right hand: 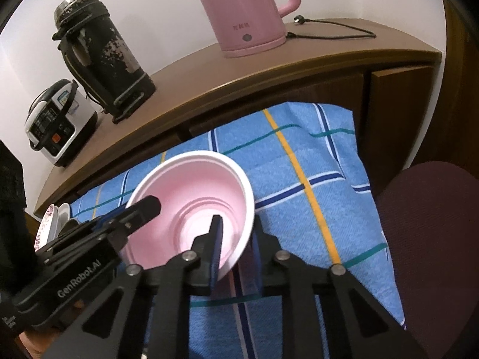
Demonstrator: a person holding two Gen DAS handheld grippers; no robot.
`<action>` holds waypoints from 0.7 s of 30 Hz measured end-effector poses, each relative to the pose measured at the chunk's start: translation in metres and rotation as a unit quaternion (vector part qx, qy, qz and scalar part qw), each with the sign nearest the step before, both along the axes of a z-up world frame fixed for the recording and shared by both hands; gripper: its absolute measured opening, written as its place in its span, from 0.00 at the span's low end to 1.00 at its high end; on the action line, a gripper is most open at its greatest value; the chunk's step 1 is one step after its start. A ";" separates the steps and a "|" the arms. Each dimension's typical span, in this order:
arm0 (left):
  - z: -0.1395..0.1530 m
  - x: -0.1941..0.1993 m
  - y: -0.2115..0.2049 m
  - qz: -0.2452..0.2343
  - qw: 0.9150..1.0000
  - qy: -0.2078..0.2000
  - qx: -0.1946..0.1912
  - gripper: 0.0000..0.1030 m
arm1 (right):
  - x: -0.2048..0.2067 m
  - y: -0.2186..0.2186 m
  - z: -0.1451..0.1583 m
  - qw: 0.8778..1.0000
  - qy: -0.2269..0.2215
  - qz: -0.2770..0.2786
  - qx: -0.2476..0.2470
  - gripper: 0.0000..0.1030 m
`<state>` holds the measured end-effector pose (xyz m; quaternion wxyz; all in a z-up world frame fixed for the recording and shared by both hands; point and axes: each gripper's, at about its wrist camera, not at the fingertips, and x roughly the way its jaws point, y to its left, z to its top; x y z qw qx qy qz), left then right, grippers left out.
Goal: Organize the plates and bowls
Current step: 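Grasp the rim of the red-pink bowl with both grippers, then lift the red-pink bowl with both grippers and lower it into the steel bowl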
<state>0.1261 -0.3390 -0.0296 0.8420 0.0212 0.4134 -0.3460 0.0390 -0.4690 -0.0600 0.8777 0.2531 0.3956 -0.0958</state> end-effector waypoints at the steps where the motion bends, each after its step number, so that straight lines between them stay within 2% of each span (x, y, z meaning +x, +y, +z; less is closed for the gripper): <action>1: 0.000 -0.001 -0.001 -0.001 1.000 -0.002 0.003 0.18 | 0.000 0.000 0.000 1.000 0.000 -0.001 0.000 0.16; 12: 0.013 -0.010 0.003 -0.012 1.000 -0.022 -0.002 0.18 | -0.012 0.006 0.013 1.000 -0.001 -0.011 -0.003 0.14; 21: 0.037 -0.034 0.038 -0.013 0.999 -0.038 -0.023 0.18 | -0.038 0.031 0.033 1.000 -0.022 -0.007 0.007 0.14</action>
